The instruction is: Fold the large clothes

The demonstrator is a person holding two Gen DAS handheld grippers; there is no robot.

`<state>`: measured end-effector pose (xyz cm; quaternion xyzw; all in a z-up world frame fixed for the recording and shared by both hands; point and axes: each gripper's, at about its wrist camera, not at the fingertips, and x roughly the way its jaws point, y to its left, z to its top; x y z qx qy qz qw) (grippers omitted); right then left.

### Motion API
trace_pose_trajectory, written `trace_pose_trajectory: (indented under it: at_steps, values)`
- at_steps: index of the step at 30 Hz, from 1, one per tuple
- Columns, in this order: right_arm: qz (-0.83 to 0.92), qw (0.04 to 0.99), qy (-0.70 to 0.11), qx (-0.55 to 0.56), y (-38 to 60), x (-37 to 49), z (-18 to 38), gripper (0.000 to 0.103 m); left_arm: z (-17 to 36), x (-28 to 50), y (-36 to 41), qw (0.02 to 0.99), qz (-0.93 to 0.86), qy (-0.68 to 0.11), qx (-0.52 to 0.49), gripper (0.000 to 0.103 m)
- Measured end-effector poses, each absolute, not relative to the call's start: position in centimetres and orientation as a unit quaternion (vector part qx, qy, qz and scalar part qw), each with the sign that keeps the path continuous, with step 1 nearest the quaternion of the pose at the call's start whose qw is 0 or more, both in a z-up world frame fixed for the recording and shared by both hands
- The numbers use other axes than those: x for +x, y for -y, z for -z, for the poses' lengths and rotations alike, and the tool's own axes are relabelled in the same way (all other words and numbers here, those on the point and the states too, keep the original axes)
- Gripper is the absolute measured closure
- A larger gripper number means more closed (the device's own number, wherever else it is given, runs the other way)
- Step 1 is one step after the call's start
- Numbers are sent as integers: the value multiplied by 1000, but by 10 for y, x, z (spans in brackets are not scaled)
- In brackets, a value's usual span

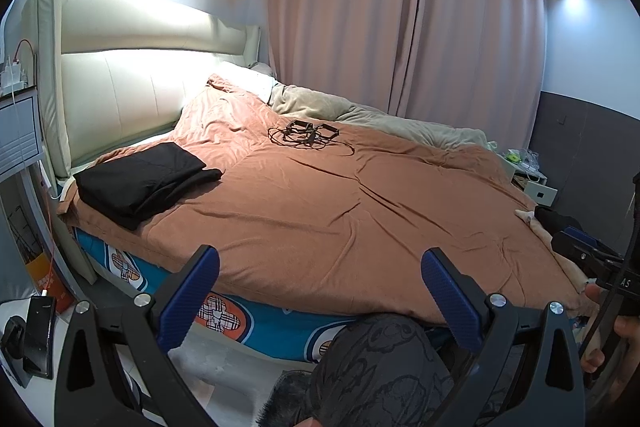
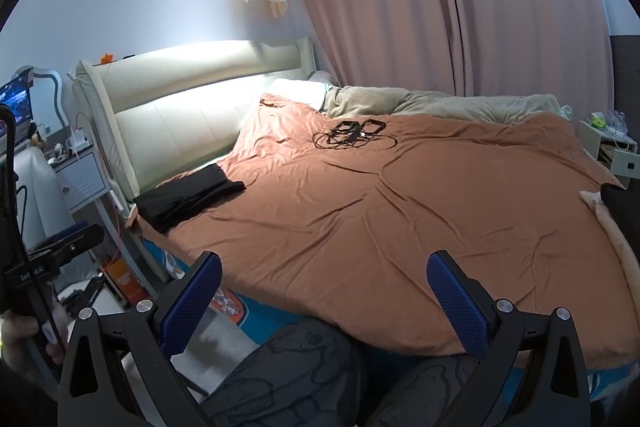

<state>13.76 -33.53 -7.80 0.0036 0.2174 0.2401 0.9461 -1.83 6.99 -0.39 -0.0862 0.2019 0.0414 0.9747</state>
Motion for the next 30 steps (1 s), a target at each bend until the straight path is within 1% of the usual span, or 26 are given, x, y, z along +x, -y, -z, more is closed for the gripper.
trace_pose_trajectory:
  at_steps: [17,30]
  values:
    - [-234,945,-230,4,339,132,81,0,5,-26,-70,977,-29,-198,-78,0]
    - [-225,949,-221,-3,343,114,72,0,-3,-35,-62,979,-18,-188,-70,0]
